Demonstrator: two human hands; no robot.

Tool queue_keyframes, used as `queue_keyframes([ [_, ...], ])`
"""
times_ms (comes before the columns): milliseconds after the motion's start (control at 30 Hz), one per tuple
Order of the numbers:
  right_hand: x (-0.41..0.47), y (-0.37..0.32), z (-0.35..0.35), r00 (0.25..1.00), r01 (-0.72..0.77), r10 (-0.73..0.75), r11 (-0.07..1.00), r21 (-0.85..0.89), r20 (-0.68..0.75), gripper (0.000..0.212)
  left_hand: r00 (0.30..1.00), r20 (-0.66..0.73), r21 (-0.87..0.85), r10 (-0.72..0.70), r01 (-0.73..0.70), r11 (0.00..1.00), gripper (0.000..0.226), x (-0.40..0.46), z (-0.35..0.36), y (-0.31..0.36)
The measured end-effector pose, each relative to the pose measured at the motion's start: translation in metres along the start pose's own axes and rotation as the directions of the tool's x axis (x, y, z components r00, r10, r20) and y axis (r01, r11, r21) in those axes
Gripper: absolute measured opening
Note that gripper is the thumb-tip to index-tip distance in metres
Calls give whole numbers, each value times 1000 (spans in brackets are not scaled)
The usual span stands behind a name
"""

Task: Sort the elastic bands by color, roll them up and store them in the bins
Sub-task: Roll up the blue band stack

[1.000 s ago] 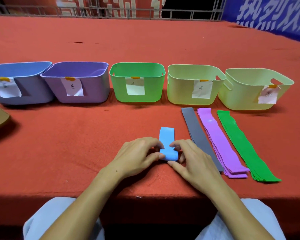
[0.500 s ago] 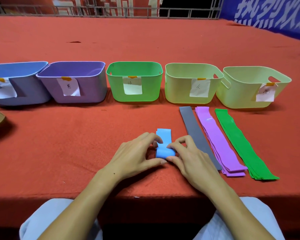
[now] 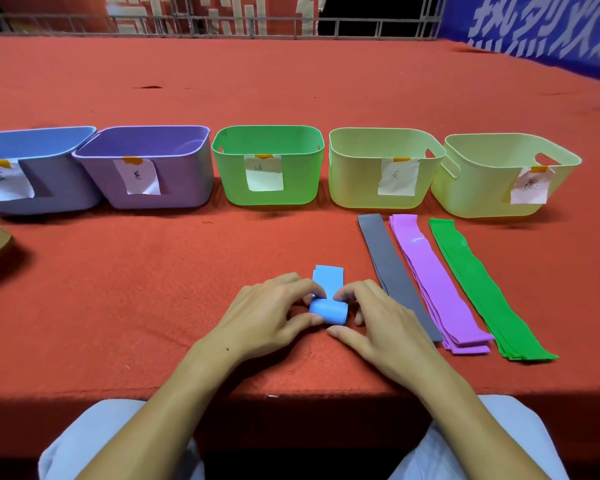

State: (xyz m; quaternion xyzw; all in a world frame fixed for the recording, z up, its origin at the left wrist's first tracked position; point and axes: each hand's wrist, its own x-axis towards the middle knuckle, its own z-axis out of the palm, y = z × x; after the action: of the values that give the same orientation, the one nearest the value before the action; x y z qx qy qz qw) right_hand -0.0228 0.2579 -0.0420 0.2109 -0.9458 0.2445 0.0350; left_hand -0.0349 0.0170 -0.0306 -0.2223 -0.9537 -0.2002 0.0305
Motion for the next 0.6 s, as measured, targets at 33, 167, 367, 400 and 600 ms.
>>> queue_keyframes([
  [33,1,0,0,1000,3,-3,1000,-3,-4,39,1000,4,9,3,-3,1000,35,-1,0,0],
  [167,1,-1,1,1000,12,-12,1000,-11,-7,33,1000,29,24,-9,8,1000,38,0,2,-3],
  [367,3,-1,-1,1000,-11,11,999,-34,18,35,1000,7,39,-12,12,999,42,0,3,0],
  [400,3,-1,-1,1000,-13,14,999,-42,24,36,1000,-1,24,-7,7,1000,43,-1,2,0],
  [600,4,0,-2,998,-5,11,996,-94,63,43,999,-18,-13,33,-34,999,39,-1,0,3],
])
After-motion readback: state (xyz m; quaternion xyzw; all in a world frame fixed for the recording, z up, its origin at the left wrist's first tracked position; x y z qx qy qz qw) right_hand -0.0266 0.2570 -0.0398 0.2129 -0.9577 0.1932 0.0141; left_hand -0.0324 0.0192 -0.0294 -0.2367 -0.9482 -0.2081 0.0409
